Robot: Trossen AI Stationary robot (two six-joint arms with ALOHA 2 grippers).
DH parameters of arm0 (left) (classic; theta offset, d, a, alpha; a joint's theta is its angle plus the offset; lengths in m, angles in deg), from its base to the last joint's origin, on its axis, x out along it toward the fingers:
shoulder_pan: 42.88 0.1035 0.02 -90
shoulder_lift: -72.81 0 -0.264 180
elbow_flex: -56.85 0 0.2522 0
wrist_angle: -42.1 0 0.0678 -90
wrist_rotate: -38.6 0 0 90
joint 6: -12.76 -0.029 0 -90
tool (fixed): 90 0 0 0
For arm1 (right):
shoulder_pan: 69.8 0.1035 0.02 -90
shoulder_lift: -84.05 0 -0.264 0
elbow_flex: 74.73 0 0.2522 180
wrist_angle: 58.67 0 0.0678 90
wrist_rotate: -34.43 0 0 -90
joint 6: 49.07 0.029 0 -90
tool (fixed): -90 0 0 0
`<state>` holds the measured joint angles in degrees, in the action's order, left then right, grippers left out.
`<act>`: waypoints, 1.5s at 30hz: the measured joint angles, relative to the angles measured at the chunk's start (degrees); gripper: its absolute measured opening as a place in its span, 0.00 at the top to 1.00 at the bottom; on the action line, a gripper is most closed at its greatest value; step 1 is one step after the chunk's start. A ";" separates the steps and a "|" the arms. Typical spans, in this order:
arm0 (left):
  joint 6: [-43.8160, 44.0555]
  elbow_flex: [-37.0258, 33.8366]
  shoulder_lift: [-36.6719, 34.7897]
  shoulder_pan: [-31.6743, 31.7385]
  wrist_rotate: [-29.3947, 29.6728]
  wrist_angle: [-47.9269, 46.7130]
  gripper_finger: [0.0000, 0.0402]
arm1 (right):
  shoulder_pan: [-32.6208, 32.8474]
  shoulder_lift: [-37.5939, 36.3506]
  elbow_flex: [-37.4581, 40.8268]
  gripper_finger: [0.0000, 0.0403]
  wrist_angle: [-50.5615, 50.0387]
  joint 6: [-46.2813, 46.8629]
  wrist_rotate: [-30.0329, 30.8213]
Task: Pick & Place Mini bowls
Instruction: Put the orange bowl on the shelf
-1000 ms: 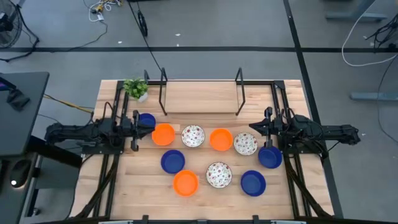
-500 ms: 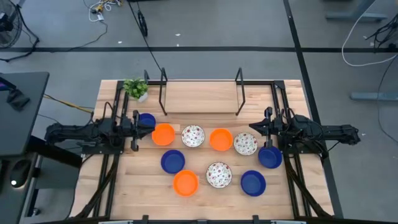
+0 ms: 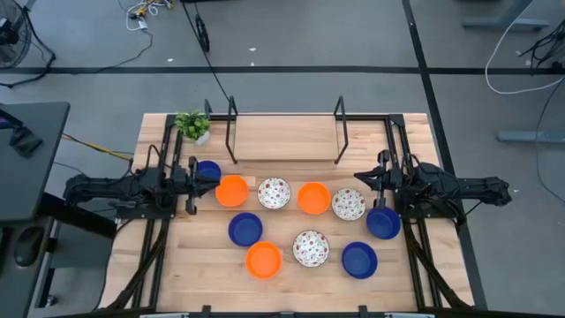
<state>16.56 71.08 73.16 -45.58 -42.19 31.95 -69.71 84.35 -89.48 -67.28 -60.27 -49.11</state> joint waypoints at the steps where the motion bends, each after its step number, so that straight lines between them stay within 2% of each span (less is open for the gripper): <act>1: 0.00 -0.01 0.00 -0.01 0.00 0.00 0.90 | 0.13 0.00 0.00 0.96 0.00 3.41 -0.81; 3: 0.00 0.00 0.00 0.00 0.00 0.00 0.90 | 0.29 0.00 0.00 0.96 0.32 12.32 -2.61; 6: 0.04 0.00 -0.02 -0.02 -0.02 0.00 0.90 | 0.37 0.24 0.04 0.96 5.11 24.92 -3.30; 8: 0.00 0.00 0.00 0.00 0.00 0.00 0.90 | 0.66 0.23 0.04 0.96 8.34 35.08 -5.83; 10: 0.04 -0.02 0.00 -0.01 -0.02 0.00 0.90 | 1.18 0.56 0.04 0.96 11.90 39.38 -8.72; 14: 0.23 0.00 -0.02 0.00 -0.01 0.09 0.90 | 3.66 3.37 -0.02 0.96 22.32 41.03 -15.77; 17: 5.29 0.00 -0.02 0.00 0.00 0.09 0.90 | 7.09 8.14 0.00 0.96 27.74 39.26 -16.47; 20: 11.31 -0.02 -0.01 0.00 -0.02 0.29 0.90 | 10.31 14.75 0.00 0.96 32.71 34.53 -13.49; 24: 15.11 0.00 -0.02 -0.02 -0.02 0.31 0.90 | 13.10 24.84 -0.15 0.96 39.74 30.50 -8.01; 27: 16.73 -0.01 -0.02 -0.02 -0.02 0.40 0.90 | 13.75 32.16 -2.91 0.95 39.41 30.08 -7.37; 30: 18.79 0.00 -0.01 -0.04 -0.02 1.08 0.90 | 13.86 39.63 -9.04 0.90 32.83 28.09 -6.91; 40: 19.08 0.00 0.01 -0.04 1.49 4.97 0.90 | 13.86 63.88 -38.86 0.60 -13.75 20.66 -4.65; 45: 18.06 0.00 0.10 -0.05 4.12 6.17 0.90 | 13.86 75.25 -48.42 0.53 -28.01 15.82 -6.03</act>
<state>34.61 71.08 73.26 -45.63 -38.07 38.12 -55.85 159.60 -137.90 -95.29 -44.45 -55.14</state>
